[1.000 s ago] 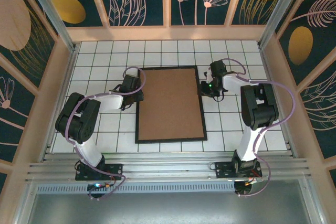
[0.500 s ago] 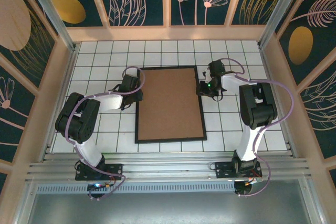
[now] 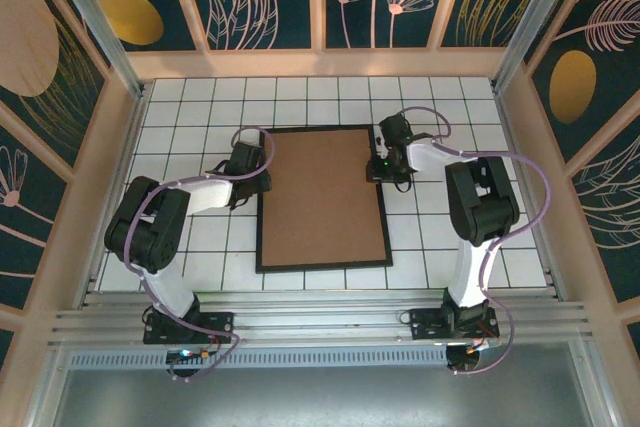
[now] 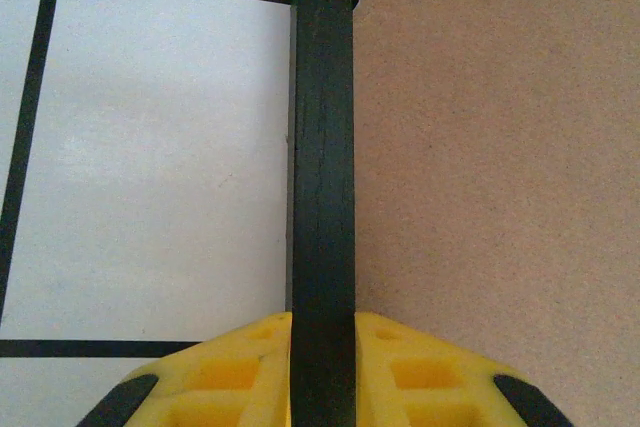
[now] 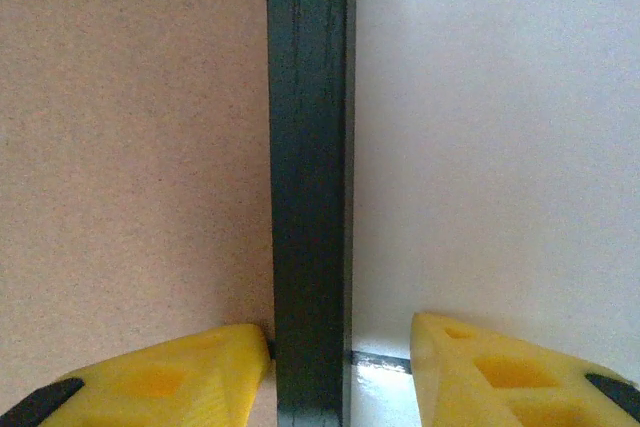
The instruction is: Put the photo into the frame
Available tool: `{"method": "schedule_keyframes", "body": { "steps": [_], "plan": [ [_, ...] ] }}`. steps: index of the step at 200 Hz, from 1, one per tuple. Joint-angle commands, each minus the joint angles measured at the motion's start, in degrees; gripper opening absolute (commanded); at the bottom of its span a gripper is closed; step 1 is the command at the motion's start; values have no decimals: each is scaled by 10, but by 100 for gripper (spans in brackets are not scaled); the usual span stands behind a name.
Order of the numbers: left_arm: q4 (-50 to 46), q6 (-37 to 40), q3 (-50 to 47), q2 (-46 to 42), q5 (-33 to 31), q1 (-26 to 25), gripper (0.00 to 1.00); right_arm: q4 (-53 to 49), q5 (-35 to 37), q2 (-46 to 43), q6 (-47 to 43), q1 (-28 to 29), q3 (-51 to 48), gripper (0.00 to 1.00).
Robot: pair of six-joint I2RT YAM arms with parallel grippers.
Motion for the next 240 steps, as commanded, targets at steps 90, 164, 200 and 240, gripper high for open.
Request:
{"method": "schedule_keyframes", "body": {
  "steps": [90,164,200,240],
  "plan": [
    [3,14,19,-5,27,-11,21,-23,-66,-103,13,-16,-45,50],
    [-6,18,28,-4,-4,-11,20,-50,-65,-198,42,-34,-167,40],
    [-7,18,36,2,-3,-11,20,-59,-76,-215,49,-32,-198,36],
    [-5,17,36,3,-2,-11,20,-74,-66,-226,52,-17,-211,33]
  ]
}}
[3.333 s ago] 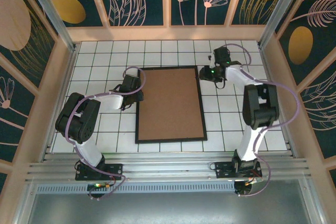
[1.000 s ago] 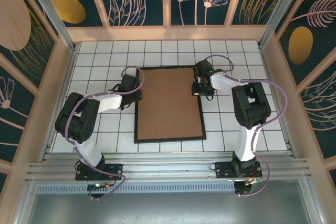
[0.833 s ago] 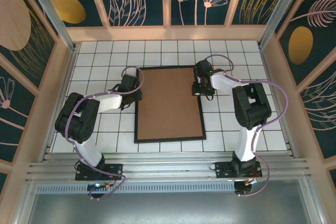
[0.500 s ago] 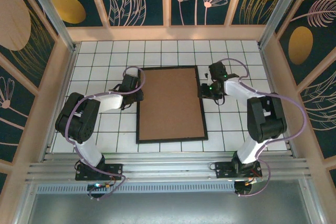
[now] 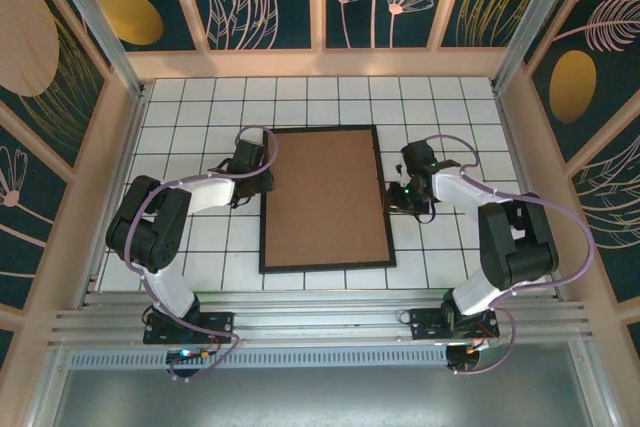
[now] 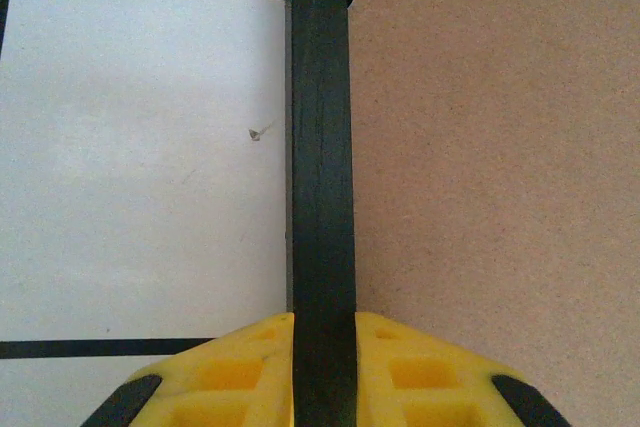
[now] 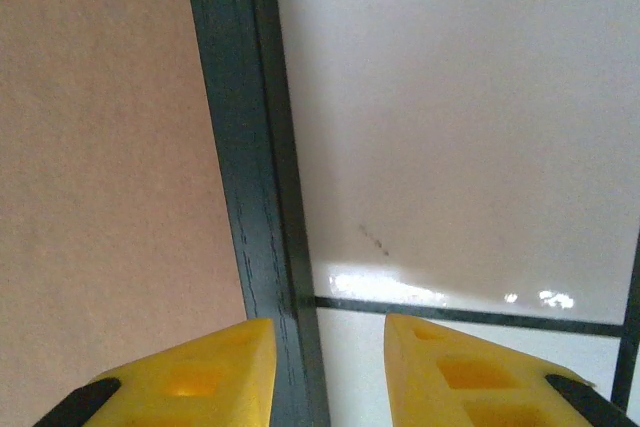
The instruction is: Put the photo into the frame
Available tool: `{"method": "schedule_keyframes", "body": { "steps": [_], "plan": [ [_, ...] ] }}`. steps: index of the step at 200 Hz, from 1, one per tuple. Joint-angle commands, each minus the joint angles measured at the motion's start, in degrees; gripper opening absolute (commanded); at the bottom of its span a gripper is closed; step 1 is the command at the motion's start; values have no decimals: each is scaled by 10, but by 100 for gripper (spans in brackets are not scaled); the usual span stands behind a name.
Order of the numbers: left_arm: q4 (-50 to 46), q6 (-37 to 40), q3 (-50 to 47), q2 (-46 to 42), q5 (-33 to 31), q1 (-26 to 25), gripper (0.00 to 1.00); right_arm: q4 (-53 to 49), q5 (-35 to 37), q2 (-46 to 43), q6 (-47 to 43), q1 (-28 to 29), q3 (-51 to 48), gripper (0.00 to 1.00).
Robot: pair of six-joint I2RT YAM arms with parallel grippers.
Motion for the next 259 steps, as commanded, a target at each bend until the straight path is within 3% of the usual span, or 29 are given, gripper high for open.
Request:
{"method": "schedule_keyframes", "body": {
  "steps": [1,158,205,259],
  "plan": [
    [14,8,21,0,-4,-4,20,-23,-1,-20,8,9,-10,33],
    [22,4,20,2,11,-4,21,-3,-46,5,15,46,-25,32],
    [24,2,18,3,20,-5,21,3,-31,20,21,61,-25,33],
    [23,1,16,1,18,-4,21,-13,33,48,22,93,-10,38]
  ]
}}
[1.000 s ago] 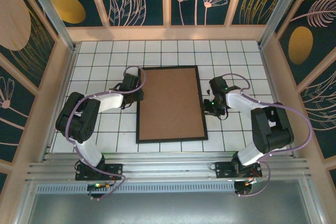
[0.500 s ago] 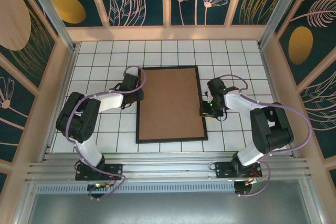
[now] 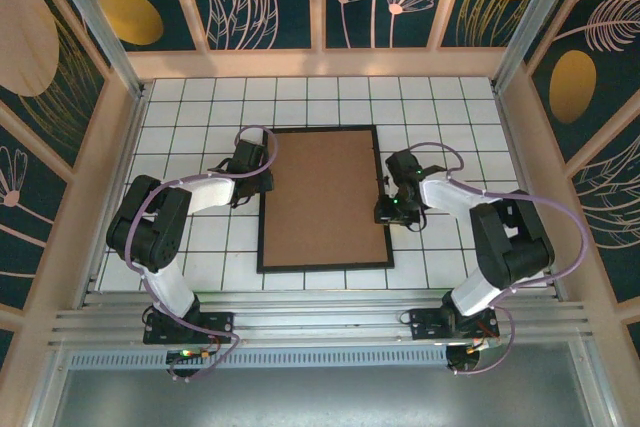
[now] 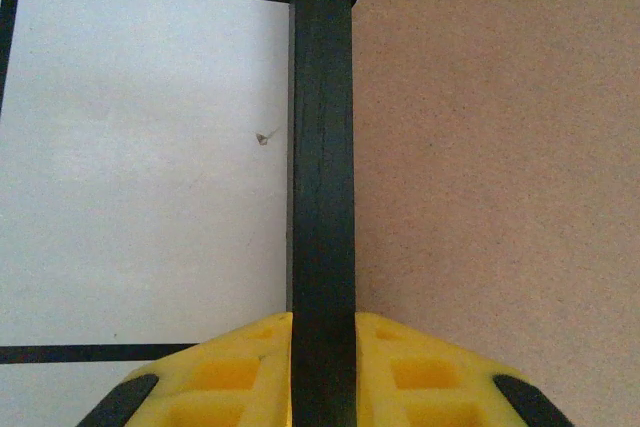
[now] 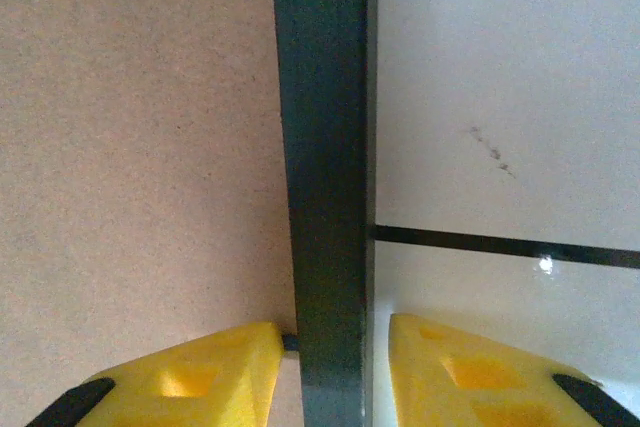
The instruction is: Put the photo into the frame
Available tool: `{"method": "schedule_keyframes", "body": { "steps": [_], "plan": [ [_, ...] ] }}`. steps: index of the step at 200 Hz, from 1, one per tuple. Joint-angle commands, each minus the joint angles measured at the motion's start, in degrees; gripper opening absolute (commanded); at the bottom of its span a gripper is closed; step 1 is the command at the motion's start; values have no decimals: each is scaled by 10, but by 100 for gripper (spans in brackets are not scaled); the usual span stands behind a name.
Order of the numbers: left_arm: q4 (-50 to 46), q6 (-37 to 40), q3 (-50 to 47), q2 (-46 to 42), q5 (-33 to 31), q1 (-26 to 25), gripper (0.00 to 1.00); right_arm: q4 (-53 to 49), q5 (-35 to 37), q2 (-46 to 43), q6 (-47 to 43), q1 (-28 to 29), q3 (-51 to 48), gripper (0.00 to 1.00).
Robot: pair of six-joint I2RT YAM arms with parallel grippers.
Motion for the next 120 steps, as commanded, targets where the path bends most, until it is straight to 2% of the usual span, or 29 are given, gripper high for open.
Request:
{"method": "schedule_keyframes", "body": {
  "steps": [1,51,78,92,120],
  "plan": [
    [23,1,15,-2,18,-5,21,-5,23,32,6,27,2,38],
    [19,2,12,-8,9,-5,21,-26,74,29,-2,37,28,38],
    [18,3,10,-11,4,-5,21,-22,34,-9,-14,14,65,39],
    [19,3,10,-13,5,-5,21,-6,0,-22,-18,-11,80,43],
    [20,2,11,-13,8,-5,22,53,-47,-1,-23,-60,110,48]
  ]
}}
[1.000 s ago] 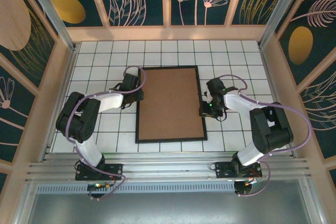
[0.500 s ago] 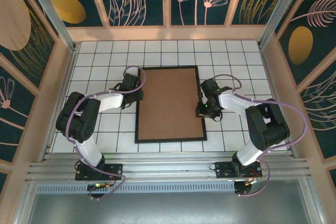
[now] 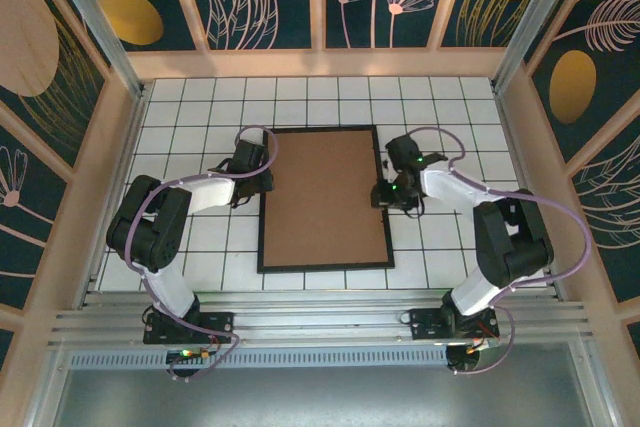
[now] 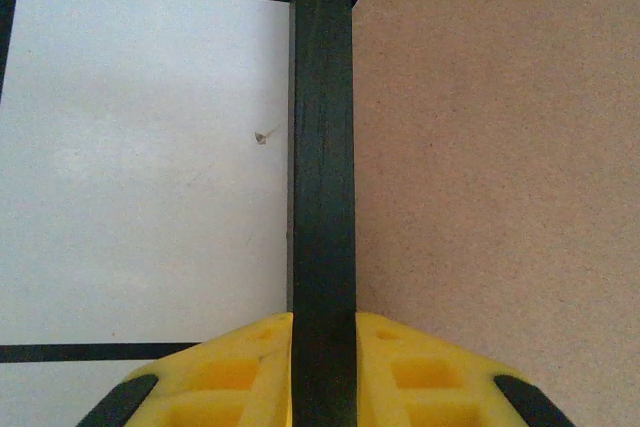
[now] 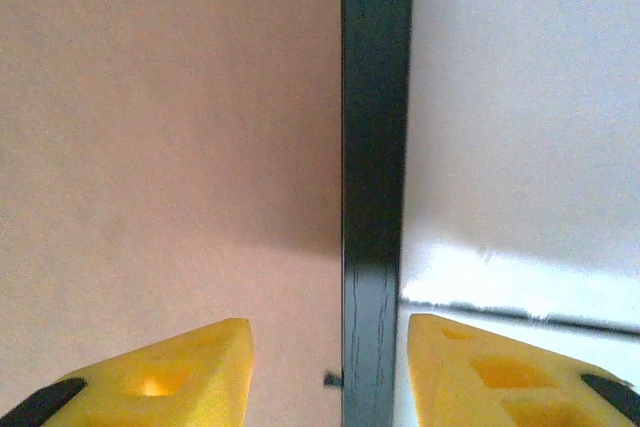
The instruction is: Put the photo into the frame
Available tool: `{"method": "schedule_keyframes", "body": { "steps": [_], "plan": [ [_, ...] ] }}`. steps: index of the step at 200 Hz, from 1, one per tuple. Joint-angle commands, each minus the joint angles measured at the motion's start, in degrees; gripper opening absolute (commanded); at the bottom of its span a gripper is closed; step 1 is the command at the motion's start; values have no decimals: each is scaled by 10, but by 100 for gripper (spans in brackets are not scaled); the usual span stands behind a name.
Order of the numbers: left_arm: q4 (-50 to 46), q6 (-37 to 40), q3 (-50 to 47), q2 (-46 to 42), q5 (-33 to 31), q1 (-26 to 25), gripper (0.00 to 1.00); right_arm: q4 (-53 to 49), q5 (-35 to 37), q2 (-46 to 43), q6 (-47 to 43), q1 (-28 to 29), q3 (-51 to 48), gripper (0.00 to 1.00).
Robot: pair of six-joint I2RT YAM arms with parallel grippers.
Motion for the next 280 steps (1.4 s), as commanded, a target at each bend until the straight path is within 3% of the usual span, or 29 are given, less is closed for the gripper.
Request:
{"method": "schedule_keyframes", "body": {
  "steps": [1,41,106,178,214,248,280],
  "plan": [
    [20,2,11,-13,9,-5,22,65,-51,2,-9,-36,37,49],
    [15,3,17,-14,14,-5,22,122,-61,87,-18,-80,97,50],
    [8,2,21,-19,13,-4,24,136,-78,192,-24,-80,156,42],
    [10,0,21,-22,19,-5,27,138,-65,216,-37,-81,139,30],
    [9,-12,20,-43,1,-4,37,123,-27,218,-52,-81,135,23],
    [13,-18,17,-80,-51,-1,45,130,-28,211,-51,-80,132,22],
    [-3,-15,38,-52,-23,21,44,140,-29,213,-52,-79,132,22]
  ]
}}
